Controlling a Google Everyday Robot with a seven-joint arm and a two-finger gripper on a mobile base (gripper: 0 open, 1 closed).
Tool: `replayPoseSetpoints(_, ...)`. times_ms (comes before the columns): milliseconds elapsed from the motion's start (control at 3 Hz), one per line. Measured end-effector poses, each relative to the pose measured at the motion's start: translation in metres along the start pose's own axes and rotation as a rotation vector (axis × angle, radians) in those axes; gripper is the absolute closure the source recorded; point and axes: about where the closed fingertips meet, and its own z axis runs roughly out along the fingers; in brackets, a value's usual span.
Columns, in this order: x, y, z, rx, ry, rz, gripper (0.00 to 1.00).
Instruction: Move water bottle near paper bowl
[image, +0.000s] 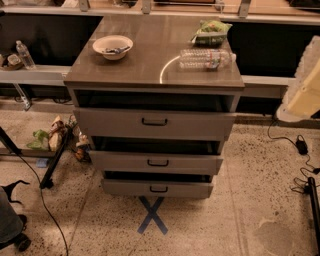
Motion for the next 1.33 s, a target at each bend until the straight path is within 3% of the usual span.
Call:
replayPoseSetpoints(667,-0.012,-0.012,0.004,0.021,-0.028,-0.035,0.00)
replayPoseSetpoints(1000,-0.045,-0.042,0.021,0.046,-0.084,-0.150,0.00)
replayPoseSetpoints(1333,-0.073,-0.072,0.075,0.006,-0.074,-0.269,0.00)
